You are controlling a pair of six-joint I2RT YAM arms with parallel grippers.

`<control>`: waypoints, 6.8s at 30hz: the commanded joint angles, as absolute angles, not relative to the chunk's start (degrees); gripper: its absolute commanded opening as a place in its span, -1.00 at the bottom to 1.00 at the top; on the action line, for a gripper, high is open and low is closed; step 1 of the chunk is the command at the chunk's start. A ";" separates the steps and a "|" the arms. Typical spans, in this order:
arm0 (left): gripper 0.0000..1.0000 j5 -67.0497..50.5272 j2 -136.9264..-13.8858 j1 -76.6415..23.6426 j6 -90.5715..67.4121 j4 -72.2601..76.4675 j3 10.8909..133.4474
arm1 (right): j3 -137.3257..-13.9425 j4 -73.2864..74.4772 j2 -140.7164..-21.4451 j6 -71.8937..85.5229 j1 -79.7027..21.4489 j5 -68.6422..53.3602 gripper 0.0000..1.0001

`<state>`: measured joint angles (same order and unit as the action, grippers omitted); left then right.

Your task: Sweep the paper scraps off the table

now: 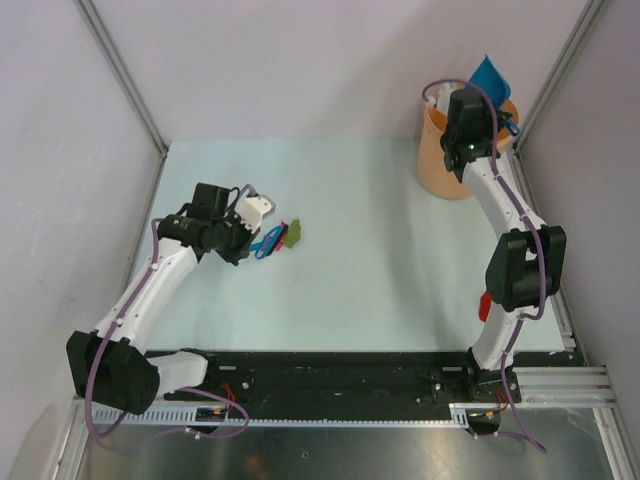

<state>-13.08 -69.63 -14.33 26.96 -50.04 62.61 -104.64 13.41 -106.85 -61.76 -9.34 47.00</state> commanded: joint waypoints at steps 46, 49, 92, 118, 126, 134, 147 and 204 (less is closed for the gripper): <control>-1.00 -9.86 -87.44 -15.02 18.28 -44.39 82.08 | -82.72 50.97 -95.62 -0.26 -35.94 10.63 -1.00; -1.00 -5.64 -91.03 -16.69 19.68 -43.07 83.84 | -80.86 51.94 -96.41 1.40 -38.05 9.32 -1.00; -1.00 -5.46 -87.71 -12.76 28.56 -42.54 64.25 | -71.11 62.05 -96.15 9.32 -56.69 9.49 -1.00; -1.00 -8.08 -70.23 -19.93 28.04 -41.83 64.34 | -71.19 60.64 -97.56 9.58 -57.83 8.44 -1.00; -1.00 -15.72 -73.38 -23.99 24.09 -44.21 63.20 | -71.28 60.56 -98.00 9.67 -60.29 7.03 -1.00; -1.00 -16.79 -79.53 -25.14 23.91 -44.30 61.44 | -71.19 58.11 -100.89 9.14 -61.43 5.54 -1.00; -0.99 -35.14 -81.92 -26.45 28.21 -49.56 61.96 | -72.86 45.36 -105.91 7.47 -58.01 6.85 -1.00; -1.00 -20.66 -71.11 -6.59 25.93 -49.66 64.25 | -101.75 62.93 -92.36 -6.06 -35.17 2.02 -1.00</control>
